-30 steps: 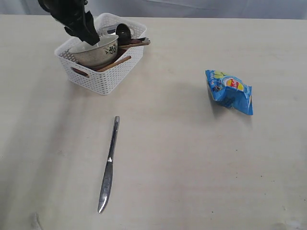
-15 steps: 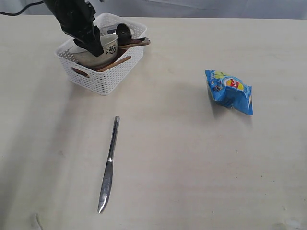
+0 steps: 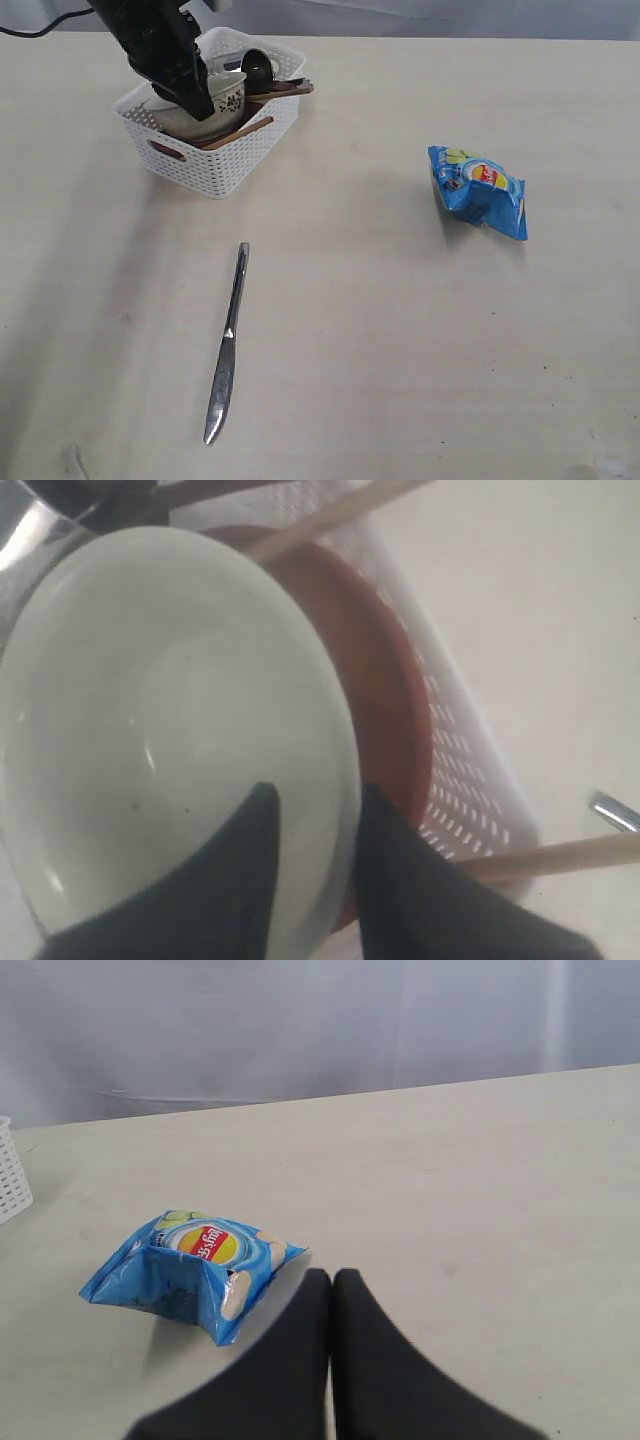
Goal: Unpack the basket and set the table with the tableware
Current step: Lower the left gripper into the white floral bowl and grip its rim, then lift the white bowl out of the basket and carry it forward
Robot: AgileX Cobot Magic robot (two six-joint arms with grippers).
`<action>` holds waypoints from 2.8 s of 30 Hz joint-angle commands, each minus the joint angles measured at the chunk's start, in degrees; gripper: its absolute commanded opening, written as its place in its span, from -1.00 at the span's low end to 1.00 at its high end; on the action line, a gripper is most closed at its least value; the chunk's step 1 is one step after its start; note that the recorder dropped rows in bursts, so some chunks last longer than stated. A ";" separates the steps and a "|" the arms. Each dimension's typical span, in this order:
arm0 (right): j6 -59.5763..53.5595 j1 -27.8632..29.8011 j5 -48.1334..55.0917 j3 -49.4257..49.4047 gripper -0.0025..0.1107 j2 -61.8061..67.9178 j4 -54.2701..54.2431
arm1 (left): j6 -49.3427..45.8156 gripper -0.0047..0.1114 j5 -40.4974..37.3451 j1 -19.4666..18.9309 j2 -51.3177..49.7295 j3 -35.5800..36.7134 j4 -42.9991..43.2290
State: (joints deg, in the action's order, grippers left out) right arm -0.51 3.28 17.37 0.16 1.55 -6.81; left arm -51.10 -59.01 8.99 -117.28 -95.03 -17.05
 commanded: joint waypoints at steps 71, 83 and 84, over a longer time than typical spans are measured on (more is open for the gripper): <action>-0.15 -0.23 -0.37 -0.16 -0.95 -0.17 0.14 | 2.96 -0.92 -8.71 2.78 35.69 -0.34 0.34; -0.15 -0.23 -0.37 -0.16 -0.95 -0.17 0.14 | 7.44 -0.92 -9.49 18.84 42.18 6.94 1.35; -0.15 -0.23 -0.37 -0.16 -0.95 -0.17 0.14 | 7.81 -0.92 -9.49 22.32 42.05 7.87 4.08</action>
State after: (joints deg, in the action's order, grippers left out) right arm -0.51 3.28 17.37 0.16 1.55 -6.81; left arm -44.44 -69.17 27.69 -75.94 -88.22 -15.39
